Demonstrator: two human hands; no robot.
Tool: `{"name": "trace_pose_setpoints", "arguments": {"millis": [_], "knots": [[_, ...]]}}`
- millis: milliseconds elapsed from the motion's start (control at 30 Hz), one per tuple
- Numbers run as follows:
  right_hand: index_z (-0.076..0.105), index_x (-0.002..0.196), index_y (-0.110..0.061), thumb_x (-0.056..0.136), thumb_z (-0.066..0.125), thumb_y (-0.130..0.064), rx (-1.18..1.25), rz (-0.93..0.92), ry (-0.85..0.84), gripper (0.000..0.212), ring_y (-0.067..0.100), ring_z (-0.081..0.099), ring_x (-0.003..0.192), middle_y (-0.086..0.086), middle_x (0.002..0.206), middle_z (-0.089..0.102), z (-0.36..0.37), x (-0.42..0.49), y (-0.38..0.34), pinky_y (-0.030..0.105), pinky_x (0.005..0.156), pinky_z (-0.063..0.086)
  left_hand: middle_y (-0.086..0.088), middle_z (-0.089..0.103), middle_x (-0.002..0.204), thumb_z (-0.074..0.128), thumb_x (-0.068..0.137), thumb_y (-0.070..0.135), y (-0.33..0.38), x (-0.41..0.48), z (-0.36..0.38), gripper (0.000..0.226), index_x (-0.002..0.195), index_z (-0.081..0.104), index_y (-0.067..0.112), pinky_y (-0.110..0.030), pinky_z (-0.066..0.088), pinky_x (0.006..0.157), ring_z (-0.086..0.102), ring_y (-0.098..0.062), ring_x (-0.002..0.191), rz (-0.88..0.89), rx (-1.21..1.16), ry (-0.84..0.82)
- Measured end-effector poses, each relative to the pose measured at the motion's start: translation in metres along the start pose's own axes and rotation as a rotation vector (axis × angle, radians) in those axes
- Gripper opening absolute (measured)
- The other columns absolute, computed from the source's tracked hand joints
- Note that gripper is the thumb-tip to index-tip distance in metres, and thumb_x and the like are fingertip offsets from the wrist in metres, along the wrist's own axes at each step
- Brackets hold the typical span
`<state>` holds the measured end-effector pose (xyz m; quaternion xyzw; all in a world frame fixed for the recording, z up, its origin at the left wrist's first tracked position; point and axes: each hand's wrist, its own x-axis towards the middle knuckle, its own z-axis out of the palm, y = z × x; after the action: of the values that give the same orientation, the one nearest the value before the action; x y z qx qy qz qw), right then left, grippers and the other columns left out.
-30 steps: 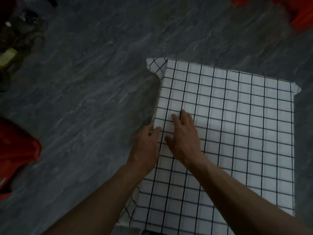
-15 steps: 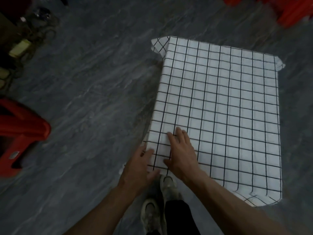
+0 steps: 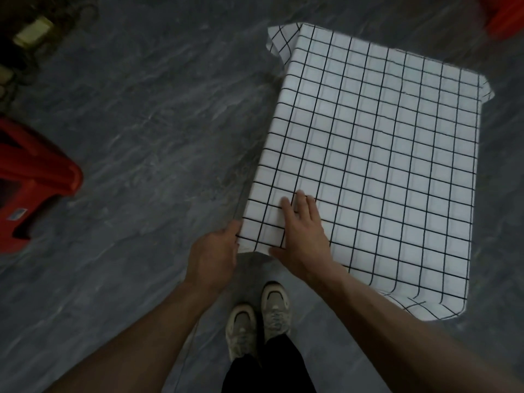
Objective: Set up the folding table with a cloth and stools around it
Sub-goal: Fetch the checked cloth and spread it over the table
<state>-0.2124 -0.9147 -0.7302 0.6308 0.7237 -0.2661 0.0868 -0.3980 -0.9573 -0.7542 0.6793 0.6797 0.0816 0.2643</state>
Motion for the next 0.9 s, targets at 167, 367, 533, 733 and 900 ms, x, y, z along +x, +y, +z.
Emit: {"name": "trace_pose_setpoints", "arguments": {"millis": [167, 367, 533, 733, 900], "knots": [[-0.001, 0.157, -0.019, 0.081, 0.076, -0.046, 0.007, 0.009, -0.037, 0.112, 0.032, -0.018, 0.15, 0.011, 0.164, -0.017, -0.004, 0.0, 0.002, 0.045, 0.123, -0.001, -0.005, 0.067, 0.069, 0.071, 0.08, 0.007, 0.003, 0.004, -0.001, 0.029, 0.108, 0.064, 0.013, -0.021, 0.033, 0.054, 0.051, -0.014, 0.054, -0.043, 0.006, -0.023], [0.017, 0.156, -0.023, 0.085, 0.072, -0.044, 0.213, 0.008, -0.003, 0.092, 0.023, 0.005, 0.151, 0.004, 0.164, 0.011, -0.048, -0.003, 0.01, 0.038, 0.12, 0.013, 0.0, 0.066, 0.09, 0.054, 0.088, 0.052, 0.005, 0.006, -0.022, 0.038, 0.107, 0.061, 0.02, -0.032, 0.05, 0.067, 0.061, -0.018, 0.08, 0.051, -0.01, -0.08], [0.02, 0.155, -0.021, 0.09, 0.068, -0.039, 0.249, 0.01, 0.137, 0.082, 0.02, 0.01, 0.15, 0.003, 0.163, 0.017, -0.116, -0.028, 0.009, 0.033, 0.119, 0.015, -0.011, 0.064, 0.11, 0.045, 0.09, 0.053, 0.053, 0.014, -0.081, 0.052, 0.114, 0.062, 0.01, -0.037, 0.048, 0.089, 0.056, -0.027, 0.102, 0.056, -0.017, 0.054], [0.018, 0.156, -0.025, 0.089, 0.068, -0.041, 0.221, 0.035, 0.209, 0.084, 0.019, 0.006, 0.151, 0.002, 0.164, 0.011, -0.2, -0.075, 0.003, 0.035, 0.12, 0.017, -0.009, 0.056, 0.13, 0.056, 0.094, 0.041, 0.127, 0.018, -0.181, 0.046, 0.128, 0.056, 0.01, -0.034, 0.04, 0.1, 0.048, -0.023, 0.119, 0.086, -0.04, 0.146], [0.019, 0.156, -0.025, 0.09, 0.067, -0.043, 0.208, 0.036, 0.292, 0.083, 0.019, 0.008, 0.151, 0.002, 0.165, 0.011, -0.263, -0.121, -0.014, 0.037, 0.12, 0.019, -0.01, 0.053, 0.136, 0.055, 0.095, 0.041, 0.172, 0.009, -0.25, 0.049, 0.133, 0.054, 0.01, -0.035, 0.035, 0.106, 0.046, -0.025, 0.125, 0.123, -0.051, 0.183]]}}
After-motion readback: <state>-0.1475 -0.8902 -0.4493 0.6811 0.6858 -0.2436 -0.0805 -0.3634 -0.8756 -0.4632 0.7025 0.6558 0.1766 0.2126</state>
